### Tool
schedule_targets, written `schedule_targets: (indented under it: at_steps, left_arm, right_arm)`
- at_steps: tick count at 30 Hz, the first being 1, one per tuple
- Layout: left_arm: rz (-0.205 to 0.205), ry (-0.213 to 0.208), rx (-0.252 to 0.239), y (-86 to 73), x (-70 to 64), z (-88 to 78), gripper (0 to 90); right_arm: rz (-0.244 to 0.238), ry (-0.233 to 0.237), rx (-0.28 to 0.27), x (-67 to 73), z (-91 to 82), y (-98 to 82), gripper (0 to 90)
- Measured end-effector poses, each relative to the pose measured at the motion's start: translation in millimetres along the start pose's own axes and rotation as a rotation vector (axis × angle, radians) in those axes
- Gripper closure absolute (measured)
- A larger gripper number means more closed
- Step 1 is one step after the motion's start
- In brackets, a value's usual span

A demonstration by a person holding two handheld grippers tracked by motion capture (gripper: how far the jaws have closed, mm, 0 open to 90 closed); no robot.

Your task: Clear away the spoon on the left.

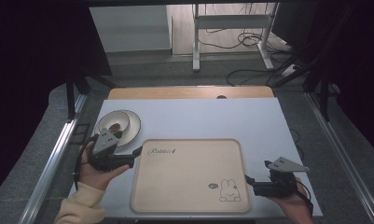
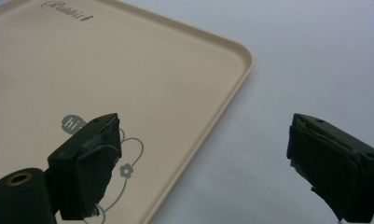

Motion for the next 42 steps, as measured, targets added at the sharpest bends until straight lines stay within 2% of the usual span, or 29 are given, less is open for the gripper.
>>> schedule_targets:
  at_steps: [6, 10, 23, 30, 34, 42]
  left_arm:
    - [-0.014, 0.024, 0.001, -7.5, 11.1, -2.5, 15.2]
    - [-0.038, 0.043, 0.0, -15.0, 21.5, -5.7, 15.1]
    - [-0.059, 0.093, 0.009, -28.9, 43.9, -15.6, 19.0]
    - [-0.063, 0.089, 0.027, -38.4, 49.8, -14.3, 19.9]
    - [-0.066, 0.101, 0.043, -49.0, 55.1, -12.7, 20.0]
    - [-0.074, 0.109, 0.069, -59.7, 60.2, -10.2, 22.2]
  right_arm:
    - [-0.004, -0.004, -0.002, -0.4, -0.8, -1.2, 10.4]
    - [-0.005, -0.011, 0.0, -0.5, -0.7, -1.2, 10.4]
    - [-0.013, -0.009, 0.012, 0.2, 3.4, -1.2, 10.5]
    - [-0.016, -0.011, 0.014, -0.9, 2.9, -2.1, 10.5]
    - [-0.018, -0.013, 0.015, -1.4, 3.2, -2.3, 10.5]
    - [-0.025, -0.016, 0.017, -1.2, 3.3, -2.2, 10.5]
Point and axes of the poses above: each handheld gripper's, and its own axes: z roughly forward along the jaws, y roughly out of its top, x roughly to its left, the point moved 1 cm from there along z, roughly forward along the jaws
